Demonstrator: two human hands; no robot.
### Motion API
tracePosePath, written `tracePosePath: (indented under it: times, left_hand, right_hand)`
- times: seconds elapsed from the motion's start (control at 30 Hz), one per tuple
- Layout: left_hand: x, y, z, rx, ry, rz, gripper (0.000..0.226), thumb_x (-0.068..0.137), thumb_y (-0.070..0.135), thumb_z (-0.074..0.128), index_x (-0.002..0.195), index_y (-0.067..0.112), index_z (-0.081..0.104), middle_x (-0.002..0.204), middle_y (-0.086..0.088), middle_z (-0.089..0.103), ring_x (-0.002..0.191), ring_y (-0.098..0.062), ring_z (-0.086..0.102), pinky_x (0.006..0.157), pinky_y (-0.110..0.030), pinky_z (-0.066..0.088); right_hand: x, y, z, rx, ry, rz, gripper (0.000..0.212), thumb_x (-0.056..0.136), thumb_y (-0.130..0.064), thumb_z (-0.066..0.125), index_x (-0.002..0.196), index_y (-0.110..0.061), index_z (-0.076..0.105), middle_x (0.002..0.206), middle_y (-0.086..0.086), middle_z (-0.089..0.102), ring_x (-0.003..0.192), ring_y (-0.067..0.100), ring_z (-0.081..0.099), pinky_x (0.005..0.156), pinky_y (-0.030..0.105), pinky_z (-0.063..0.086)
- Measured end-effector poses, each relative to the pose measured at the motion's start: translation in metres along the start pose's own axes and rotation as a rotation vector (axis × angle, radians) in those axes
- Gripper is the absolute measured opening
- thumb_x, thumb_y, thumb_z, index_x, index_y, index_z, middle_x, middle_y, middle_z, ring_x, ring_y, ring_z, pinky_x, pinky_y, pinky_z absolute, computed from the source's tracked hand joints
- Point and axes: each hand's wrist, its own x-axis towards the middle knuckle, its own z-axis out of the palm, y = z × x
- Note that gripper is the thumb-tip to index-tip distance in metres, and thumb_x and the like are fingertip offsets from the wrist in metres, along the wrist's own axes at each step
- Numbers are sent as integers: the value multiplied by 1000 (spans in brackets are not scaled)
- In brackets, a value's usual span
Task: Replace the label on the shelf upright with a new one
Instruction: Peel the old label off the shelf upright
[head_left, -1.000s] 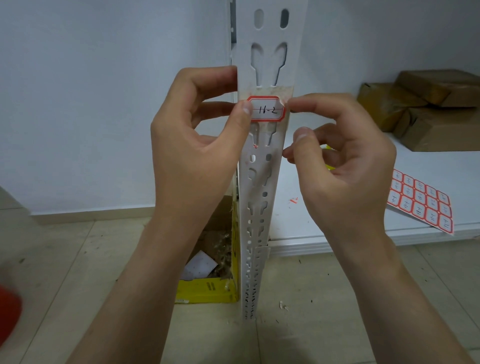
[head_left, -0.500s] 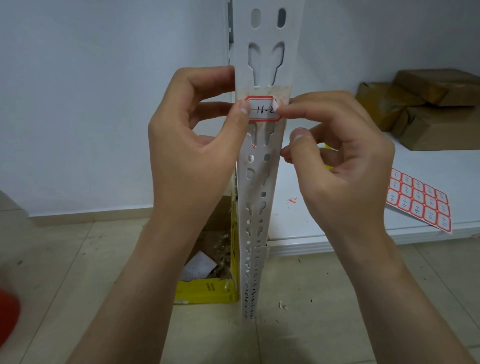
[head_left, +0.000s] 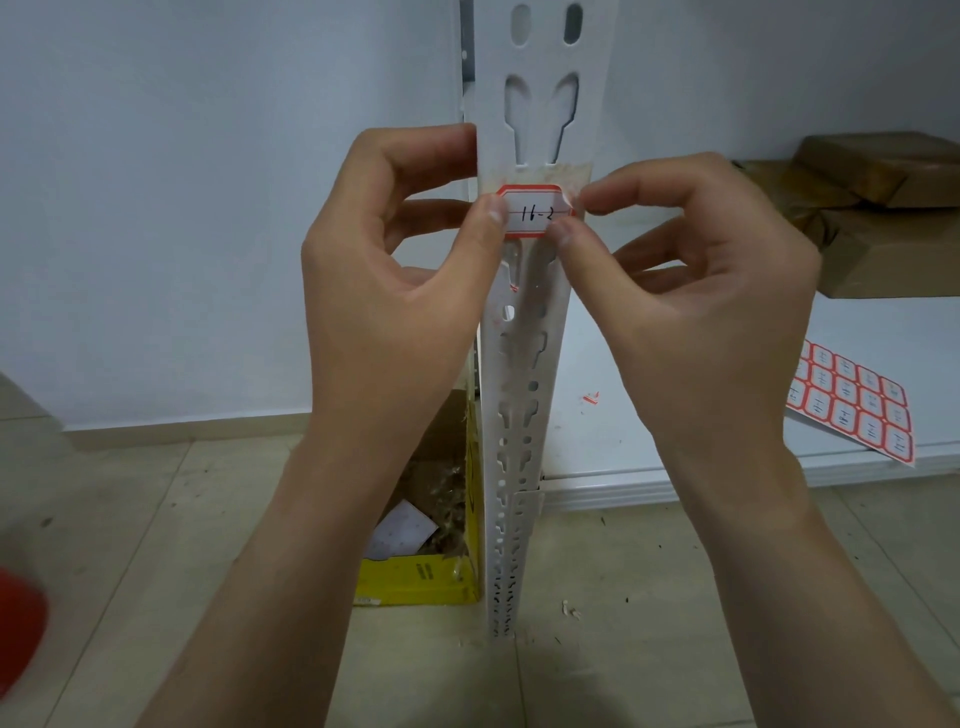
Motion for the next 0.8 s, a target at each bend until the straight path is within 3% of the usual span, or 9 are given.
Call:
tracePosePath:
  times: [0.27, 0.43, 0.8]
  left_hand:
    - [-1, 1, 1, 12, 7, 0, 22, 100, 17, 68, 119, 20, 58, 118, 8, 70, 110, -13, 75, 86, -33, 67]
    - [-1, 1, 1, 12, 9, 4, 22, 100, 15, 68, 119, 20, 58, 118, 7, 70, 110, -13, 75, 85, -32, 67]
    - [0, 1, 2, 7, 16, 7, 22, 100, 13, 68, 119, 20, 58, 116, 9, 70, 110, -10, 74, 86, -32, 66]
  right_hand:
    - [3, 0, 5, -10, 27, -14, 5, 97, -23, 74, 96, -20, 70, 98, -13, 65, 73, -4, 63, 64, 5, 50]
    - [4, -4, 5, 2, 27, -16, 9, 98, -22, 71, 94, -25, 63, 98, -15, 63, 73, -9, 60, 62, 3, 48]
    - [-1, -2, 6, -35, 40, -18, 10, 97, -28, 75, 100, -20, 70, 101, -11, 67, 72, 3, 66, 59, 14, 54]
